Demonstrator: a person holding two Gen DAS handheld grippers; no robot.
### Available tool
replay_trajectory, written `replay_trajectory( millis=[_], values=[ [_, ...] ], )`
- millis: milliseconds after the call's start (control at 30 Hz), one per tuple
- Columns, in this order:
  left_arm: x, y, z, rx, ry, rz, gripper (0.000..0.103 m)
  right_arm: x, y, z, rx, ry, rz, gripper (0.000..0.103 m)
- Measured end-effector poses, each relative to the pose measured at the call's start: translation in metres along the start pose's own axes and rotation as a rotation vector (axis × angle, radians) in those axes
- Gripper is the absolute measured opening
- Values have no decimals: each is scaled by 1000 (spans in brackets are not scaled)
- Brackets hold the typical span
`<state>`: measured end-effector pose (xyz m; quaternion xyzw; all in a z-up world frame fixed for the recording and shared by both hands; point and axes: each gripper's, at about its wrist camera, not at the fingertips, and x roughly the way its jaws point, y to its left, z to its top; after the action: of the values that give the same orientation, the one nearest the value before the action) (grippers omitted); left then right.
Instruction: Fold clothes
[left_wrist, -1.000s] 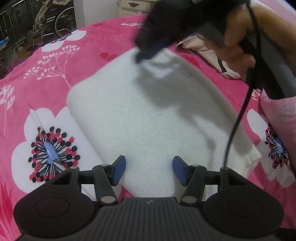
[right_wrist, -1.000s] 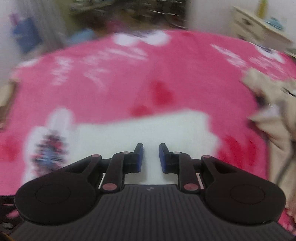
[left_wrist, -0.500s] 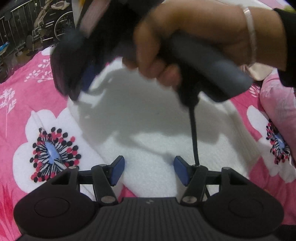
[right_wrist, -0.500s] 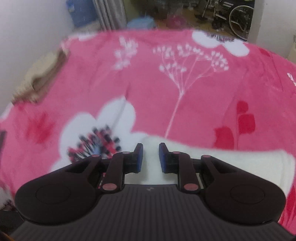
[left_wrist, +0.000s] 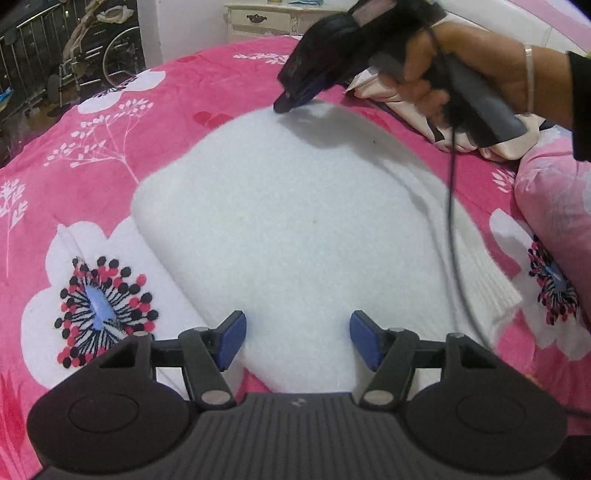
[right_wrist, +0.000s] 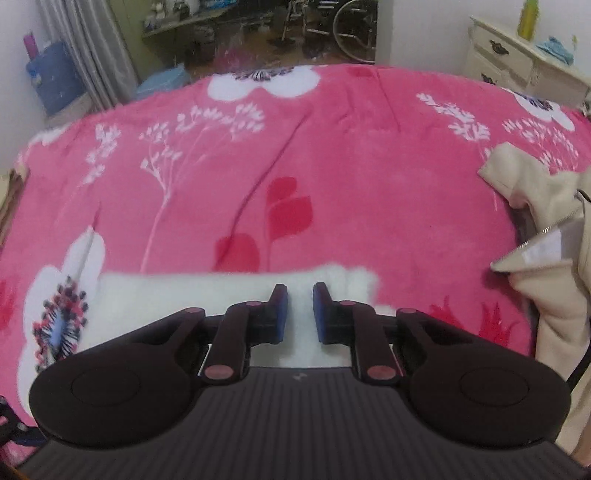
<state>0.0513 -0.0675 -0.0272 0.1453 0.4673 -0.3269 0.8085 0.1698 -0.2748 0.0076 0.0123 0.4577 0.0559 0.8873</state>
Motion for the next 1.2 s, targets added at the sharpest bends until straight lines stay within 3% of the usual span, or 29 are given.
replay_trajectory(
  millis=[133,233,333,467,633,733,800,867,1000,1100,1200],
  values=[
    [-12,0,-3,-2,-12,-14,62,-50,5,-7,11,-57,50,14],
    [-18,-4,-10,33,-24,-21,62,-59,12,-27,-35,11,69,14],
    [-16,-11,-13,50,-26,-10,62,-32,14,-50,-96,80,-4,13],
    [-21,-14,-11,49,-36,0,59,-43,1,-45,29,60,21,14],
    [-46,-26,-25,135,-103,-59,60,-93,13,-61,20,49,83,14],
    [-36,-42,-38,236,-48,-115,60,-87,21,-87,-27,117,75,14],
    [-25,-49,-44,254,-39,-99,61,-72,24,-105,-49,166,54,14],
    [-18,-53,-49,269,-46,-85,62,-67,22,-113,-41,142,48,14],
    [-31,-52,-46,229,-43,-81,59,-89,16,-113,79,142,63,14],
    [-45,-47,-49,204,-68,-139,59,-111,24,-129,67,163,124,15],
    [-39,-56,-60,242,-28,-124,60,-112,40,-153,15,224,146,15]
  ],
)
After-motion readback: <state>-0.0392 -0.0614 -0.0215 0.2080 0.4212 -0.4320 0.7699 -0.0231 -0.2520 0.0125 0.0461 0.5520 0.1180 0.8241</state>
